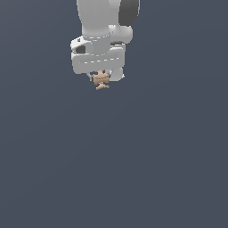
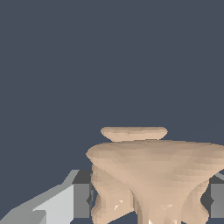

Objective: Pick up the object and move it to a goal position.

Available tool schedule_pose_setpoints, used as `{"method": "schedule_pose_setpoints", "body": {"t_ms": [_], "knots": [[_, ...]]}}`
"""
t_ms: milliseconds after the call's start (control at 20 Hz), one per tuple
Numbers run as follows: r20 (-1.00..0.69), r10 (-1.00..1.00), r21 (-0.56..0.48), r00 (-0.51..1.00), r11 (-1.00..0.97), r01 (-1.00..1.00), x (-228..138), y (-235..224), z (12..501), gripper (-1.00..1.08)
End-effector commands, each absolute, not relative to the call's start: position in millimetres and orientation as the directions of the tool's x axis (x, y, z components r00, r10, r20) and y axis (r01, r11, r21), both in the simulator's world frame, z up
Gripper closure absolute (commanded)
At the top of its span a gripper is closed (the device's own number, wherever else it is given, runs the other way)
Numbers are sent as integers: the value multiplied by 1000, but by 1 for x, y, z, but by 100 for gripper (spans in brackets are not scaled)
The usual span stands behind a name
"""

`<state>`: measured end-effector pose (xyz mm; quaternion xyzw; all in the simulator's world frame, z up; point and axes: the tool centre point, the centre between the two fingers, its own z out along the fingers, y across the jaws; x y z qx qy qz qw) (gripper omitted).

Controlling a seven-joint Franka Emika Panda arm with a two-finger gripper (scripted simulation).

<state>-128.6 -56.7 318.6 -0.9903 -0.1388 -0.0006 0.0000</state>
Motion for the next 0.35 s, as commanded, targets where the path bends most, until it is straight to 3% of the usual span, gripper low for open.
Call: {"method": "schedule_pose_setpoints", "body": {"t_ms": [0,300], "knots": [[0,275,0,961,-961,275,-133,-56,328,108],[0,275,0,961,-961,275,-136,-56,336,108]]}}
